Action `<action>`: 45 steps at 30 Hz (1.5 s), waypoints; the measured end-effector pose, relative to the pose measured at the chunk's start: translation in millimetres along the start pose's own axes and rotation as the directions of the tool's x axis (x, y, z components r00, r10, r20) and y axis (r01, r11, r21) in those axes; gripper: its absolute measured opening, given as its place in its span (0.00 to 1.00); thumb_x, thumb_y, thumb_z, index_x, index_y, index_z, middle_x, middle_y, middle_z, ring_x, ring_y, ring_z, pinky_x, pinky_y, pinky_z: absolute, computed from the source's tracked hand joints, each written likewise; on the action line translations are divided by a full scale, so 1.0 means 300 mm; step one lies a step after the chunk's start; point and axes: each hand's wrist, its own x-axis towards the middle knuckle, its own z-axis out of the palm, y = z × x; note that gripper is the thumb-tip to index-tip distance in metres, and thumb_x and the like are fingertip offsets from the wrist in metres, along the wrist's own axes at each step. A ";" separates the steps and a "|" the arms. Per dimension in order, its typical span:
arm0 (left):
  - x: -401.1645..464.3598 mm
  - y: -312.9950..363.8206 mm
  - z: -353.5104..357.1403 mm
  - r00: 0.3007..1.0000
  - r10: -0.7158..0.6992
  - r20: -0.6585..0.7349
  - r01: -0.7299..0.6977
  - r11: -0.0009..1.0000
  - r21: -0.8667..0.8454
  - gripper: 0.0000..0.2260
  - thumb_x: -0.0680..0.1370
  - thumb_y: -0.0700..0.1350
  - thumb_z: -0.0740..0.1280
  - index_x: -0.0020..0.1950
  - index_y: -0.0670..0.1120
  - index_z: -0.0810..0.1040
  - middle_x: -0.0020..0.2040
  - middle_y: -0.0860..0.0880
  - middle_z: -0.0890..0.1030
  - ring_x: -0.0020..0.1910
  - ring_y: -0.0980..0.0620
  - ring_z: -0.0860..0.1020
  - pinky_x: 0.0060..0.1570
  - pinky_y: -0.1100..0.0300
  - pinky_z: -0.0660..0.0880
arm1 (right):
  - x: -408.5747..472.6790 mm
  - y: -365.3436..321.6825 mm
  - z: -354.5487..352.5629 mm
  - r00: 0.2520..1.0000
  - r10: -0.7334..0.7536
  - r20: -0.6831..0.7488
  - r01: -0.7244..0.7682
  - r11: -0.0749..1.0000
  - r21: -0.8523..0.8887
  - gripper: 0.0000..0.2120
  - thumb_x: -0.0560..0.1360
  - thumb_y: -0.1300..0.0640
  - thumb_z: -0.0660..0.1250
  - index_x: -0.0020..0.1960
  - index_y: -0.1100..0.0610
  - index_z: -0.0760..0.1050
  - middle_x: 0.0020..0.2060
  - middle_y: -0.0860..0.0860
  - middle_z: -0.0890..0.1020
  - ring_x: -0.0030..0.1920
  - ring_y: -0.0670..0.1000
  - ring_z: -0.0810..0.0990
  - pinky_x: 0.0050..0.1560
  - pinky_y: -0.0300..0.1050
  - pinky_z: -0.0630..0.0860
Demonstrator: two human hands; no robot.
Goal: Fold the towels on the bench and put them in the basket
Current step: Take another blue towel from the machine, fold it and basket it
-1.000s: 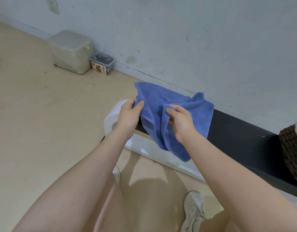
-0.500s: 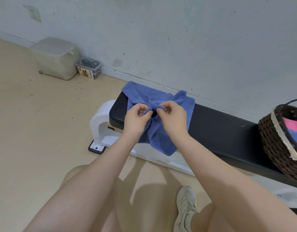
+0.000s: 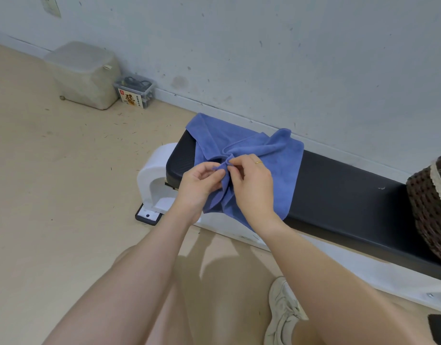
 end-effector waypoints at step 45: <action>-0.025 0.078 -0.012 0.984 -0.176 0.024 0.153 0.765 -0.625 0.07 0.81 0.45 0.59 0.50 0.45 0.76 0.39 0.52 0.84 0.41 0.56 0.81 0.39 0.66 0.79 | -0.082 0.146 0.007 0.993 0.101 0.069 -0.073 0.943 -0.325 0.27 0.70 0.66 0.63 0.68 0.56 0.64 0.68 0.53 0.65 0.63 0.56 0.69 0.57 0.48 0.67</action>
